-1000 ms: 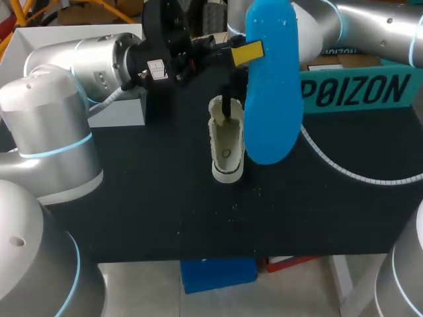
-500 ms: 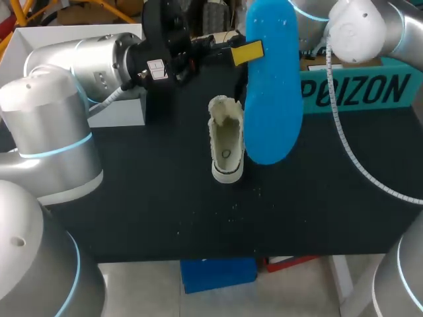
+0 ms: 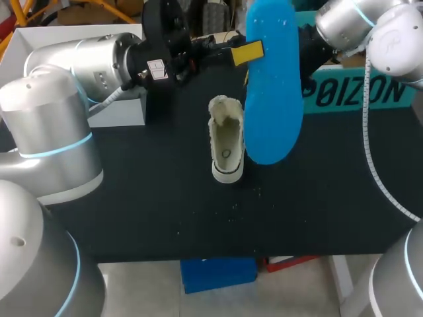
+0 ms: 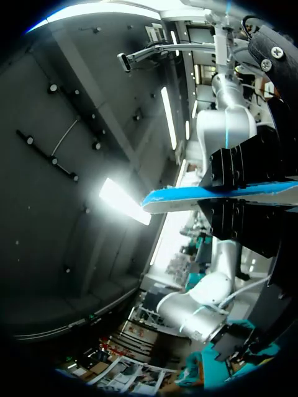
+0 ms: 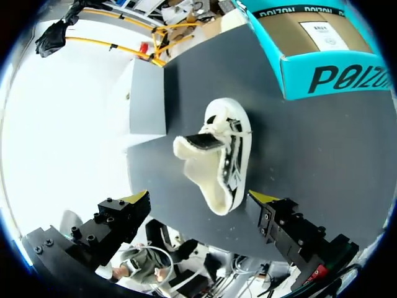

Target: Take the shoe out of the shoebox, open the shoe tongue, remove and reinsert the insole, then place the shoe into the shoebox

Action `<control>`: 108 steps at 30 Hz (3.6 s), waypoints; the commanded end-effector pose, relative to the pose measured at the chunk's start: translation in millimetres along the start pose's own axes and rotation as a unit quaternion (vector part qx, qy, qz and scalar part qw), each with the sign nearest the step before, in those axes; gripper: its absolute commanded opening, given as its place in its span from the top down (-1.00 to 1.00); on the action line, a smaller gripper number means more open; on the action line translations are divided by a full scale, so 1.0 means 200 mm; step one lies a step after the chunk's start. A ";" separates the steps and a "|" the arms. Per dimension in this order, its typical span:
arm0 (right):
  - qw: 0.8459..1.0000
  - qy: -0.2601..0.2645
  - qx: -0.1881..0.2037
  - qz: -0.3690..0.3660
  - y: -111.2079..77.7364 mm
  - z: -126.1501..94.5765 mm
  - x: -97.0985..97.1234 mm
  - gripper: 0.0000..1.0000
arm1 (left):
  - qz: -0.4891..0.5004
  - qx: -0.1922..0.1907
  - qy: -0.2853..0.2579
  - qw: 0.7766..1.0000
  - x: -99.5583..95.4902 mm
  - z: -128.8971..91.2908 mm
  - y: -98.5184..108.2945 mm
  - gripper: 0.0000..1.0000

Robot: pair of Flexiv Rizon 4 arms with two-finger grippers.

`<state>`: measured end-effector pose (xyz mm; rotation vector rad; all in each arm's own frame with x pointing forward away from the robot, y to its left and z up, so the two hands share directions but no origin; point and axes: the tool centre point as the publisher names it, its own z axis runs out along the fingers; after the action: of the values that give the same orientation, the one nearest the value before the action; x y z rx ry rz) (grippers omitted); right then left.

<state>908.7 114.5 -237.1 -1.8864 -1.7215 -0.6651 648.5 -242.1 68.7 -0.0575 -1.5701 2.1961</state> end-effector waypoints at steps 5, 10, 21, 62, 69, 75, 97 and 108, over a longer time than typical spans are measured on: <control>0.963 0.269 -0.013 -0.018 -0.06 0.00 0.02 -1.00 | 0.001 0.001 0.000 1.000 0.00 0.01 0.01 1.00; 0.961 0.275 -0.025 -0.033 -0.08 0.01 0.06 -1.00 | 0.001 0.001 0.000 1.000 0.00 0.01 0.01 1.00; 0.961 0.271 -0.039 -0.034 -0.12 0.03 0.05 -1.00 | 0.001 0.001 0.000 1.000 0.00 0.01 0.01 1.00; 0.938 0.346 -0.032 -0.012 -0.13 0.06 0.04 -1.00 | 0.111 -0.038 0.017 0.993 -0.17 -0.06 0.27 1.00; 0.938 0.346 -0.032 -0.012 -0.13 0.06 0.04 -1.00 | 0.074 -0.022 0.034 0.996 -0.22 -0.10 0.36 1.00; 0.938 0.346 -0.032 -0.012 -0.13 0.06 0.04 -1.00 | 0.074 -0.022 0.034 0.996 -0.22 -0.10 0.36 1.00; 0.938 0.346 -0.032 -0.012 -0.13 0.06 0.04 -1.00 | 0.353 -0.154 0.089 0.918 -0.06 -0.20 0.80 1.00; 0.938 0.346 -0.032 -0.012 -0.13 0.06 0.04 -1.00 | 0.353 -0.154 0.089 0.918 -0.06 -0.20 0.80 1.00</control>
<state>882.8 128.6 -240.1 -1.4101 -1.2669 -1.2264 619.6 -251.7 -93.5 -1.0385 -1.9718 2.3023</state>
